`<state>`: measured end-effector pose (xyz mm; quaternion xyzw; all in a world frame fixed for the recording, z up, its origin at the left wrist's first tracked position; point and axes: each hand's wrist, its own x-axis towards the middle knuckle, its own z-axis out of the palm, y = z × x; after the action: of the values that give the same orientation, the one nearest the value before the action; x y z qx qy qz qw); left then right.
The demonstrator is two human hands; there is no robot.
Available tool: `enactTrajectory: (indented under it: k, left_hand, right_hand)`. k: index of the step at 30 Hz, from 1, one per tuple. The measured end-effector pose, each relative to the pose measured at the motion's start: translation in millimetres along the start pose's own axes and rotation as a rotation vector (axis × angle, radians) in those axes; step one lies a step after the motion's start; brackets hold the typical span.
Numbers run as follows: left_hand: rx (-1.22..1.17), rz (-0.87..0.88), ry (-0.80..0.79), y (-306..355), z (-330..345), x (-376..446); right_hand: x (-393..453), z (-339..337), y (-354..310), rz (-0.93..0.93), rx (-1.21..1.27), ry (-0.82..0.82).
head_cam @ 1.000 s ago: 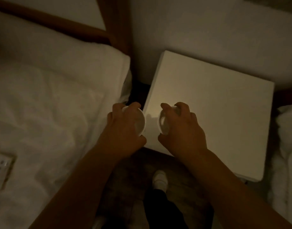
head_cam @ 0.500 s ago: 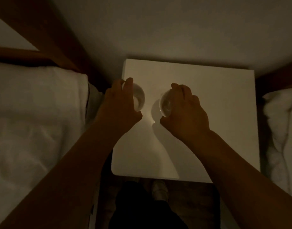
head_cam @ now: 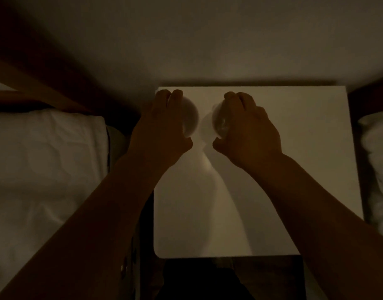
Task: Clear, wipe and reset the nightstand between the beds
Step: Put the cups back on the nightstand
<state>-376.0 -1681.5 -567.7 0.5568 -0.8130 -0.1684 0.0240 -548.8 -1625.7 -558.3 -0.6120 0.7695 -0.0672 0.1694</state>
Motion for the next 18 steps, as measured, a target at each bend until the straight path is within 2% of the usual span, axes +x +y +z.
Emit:
enactTrajectory:
  k: [14, 18]
  left_hand:
    - [-0.053, -0.034, -0.057, 7.6, -9.0, 11.9]
    - [0.013, -0.016, -0.077, 7.9, -7.7, 8.0]
  right_hand:
    - [20.0, -4.9, -1.0, -0.013, -0.020, 0.021]
    - [17.8, -4.5, -1.1, -0.027, -0.031, 0.026]
